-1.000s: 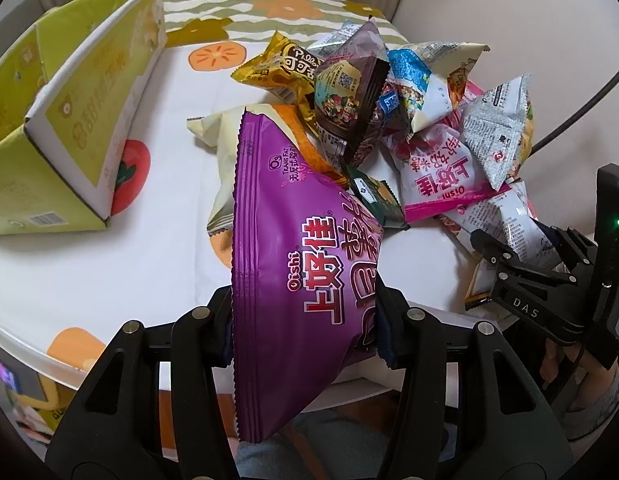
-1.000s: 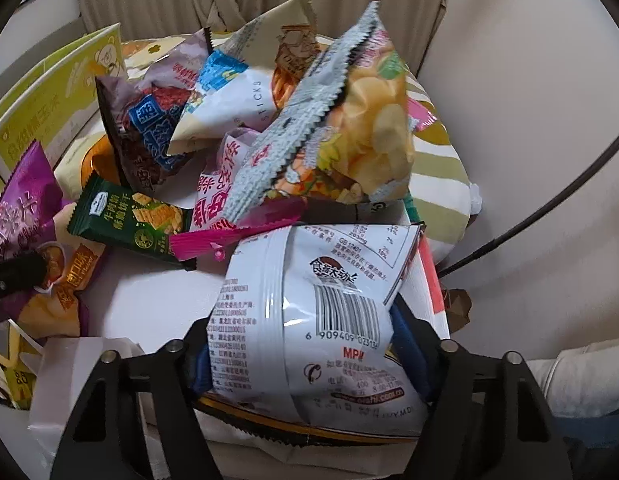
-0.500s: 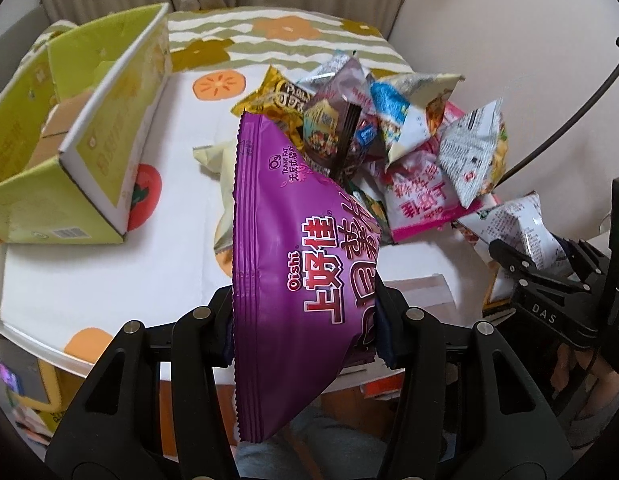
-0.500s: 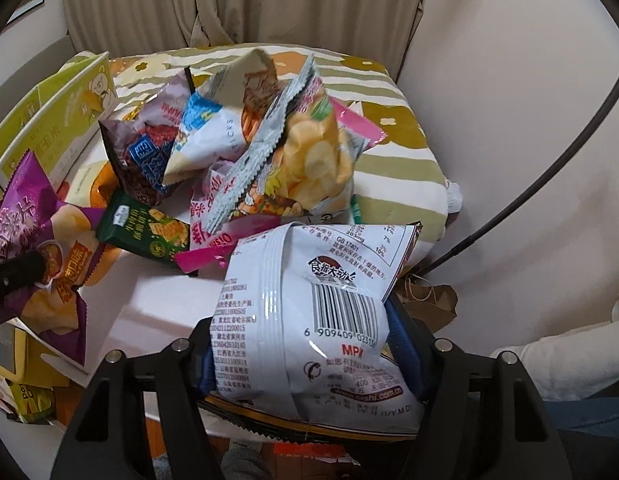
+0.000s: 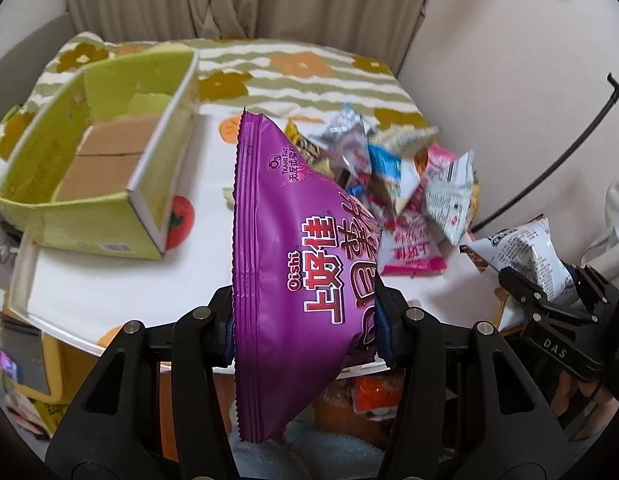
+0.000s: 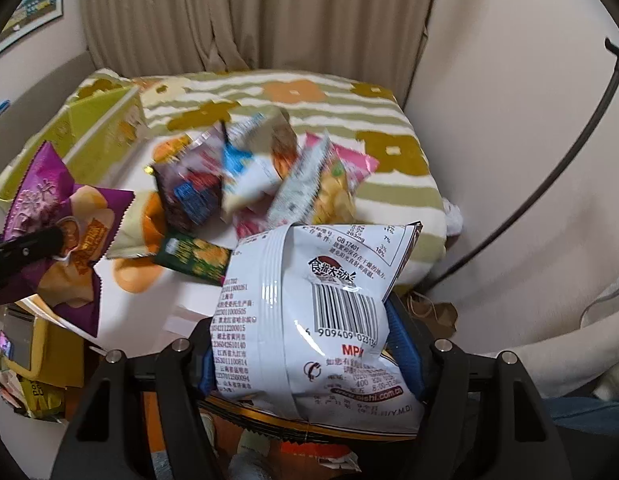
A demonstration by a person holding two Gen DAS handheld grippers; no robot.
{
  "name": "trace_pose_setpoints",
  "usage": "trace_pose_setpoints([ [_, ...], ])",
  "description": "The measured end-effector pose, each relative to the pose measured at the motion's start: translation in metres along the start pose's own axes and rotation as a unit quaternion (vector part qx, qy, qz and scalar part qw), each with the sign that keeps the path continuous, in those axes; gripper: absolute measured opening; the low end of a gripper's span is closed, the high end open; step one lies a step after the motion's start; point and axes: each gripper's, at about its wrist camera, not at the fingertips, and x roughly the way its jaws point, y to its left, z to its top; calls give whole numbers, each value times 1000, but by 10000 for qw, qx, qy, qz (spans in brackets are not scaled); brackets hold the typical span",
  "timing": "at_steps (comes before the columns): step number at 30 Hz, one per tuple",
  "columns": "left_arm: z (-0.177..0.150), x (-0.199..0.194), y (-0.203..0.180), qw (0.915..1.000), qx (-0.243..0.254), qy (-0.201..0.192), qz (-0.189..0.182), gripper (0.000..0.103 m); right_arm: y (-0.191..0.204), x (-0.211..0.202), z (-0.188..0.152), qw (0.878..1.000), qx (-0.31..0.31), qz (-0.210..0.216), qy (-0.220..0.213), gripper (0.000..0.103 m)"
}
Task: Organize snacks
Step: 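Carry the purple bag with left tool while right tool carries the white bag toward the box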
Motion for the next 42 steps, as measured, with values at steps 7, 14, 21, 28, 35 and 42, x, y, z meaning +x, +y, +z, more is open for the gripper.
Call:
trace_pose_setpoints([
  [7,13,-33,15,9989,-180,-390,175,47,21,-24,21,9984,-173,344,-409,65],
  [14,48,-56,66,9949,-417,-843,370,47,69,-28,71,9932,-418,733,-806,65],
  [21,105,-57,153,9928,-465,-979,517,47,147,-16,133,9870,-497,1145,-1017,65],
  [28,169,-28,247,9958,-365,-712,445,47,232,17,201,9871,-296,1294,-899,65],
  [35,222,27,308,9993,-16,-274,266,47,287,54,244,9901,15,1253,-632,65],
  [42,237,90,329,9992,243,289,159,48,309,88,261,9923,280,1155,-336,65],
])
